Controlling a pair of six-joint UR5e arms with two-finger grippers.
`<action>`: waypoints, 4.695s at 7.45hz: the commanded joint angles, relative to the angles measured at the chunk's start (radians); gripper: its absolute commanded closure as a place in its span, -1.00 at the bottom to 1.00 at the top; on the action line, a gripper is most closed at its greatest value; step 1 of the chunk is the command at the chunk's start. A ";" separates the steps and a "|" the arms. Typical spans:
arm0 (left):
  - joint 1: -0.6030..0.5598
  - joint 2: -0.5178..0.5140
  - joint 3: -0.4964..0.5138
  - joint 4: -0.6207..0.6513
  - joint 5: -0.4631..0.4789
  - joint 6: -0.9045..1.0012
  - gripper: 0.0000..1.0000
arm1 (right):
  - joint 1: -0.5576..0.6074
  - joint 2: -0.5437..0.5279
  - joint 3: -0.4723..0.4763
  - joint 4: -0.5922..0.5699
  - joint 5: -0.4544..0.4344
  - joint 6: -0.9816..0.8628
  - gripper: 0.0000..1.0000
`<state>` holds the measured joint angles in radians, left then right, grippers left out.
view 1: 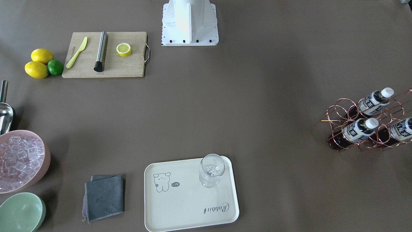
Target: Take tea from basket to plate
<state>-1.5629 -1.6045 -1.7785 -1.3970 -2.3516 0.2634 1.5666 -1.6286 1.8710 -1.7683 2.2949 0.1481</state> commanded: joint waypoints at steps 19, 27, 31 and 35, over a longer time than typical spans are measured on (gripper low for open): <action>0.127 -0.184 -0.045 0.056 0.051 1.016 -0.39 | -0.011 0.003 -0.027 0.024 -0.002 -0.001 -1.00; 0.100 -0.201 -0.109 0.102 0.054 1.004 1.00 | -0.016 0.003 -0.026 0.026 -0.002 -0.001 -1.00; 0.156 -0.283 -0.160 0.165 0.057 0.893 1.00 | -0.017 0.003 -0.027 0.030 -0.002 -0.001 -1.00; 0.311 -0.350 -0.254 0.161 0.061 0.661 1.00 | -0.016 0.000 -0.018 0.049 0.024 -0.001 -1.00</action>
<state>-1.3198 -1.9242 -1.9963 -1.2341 -2.2923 1.0357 1.5505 -1.6269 1.8479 -1.7246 2.2981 0.1473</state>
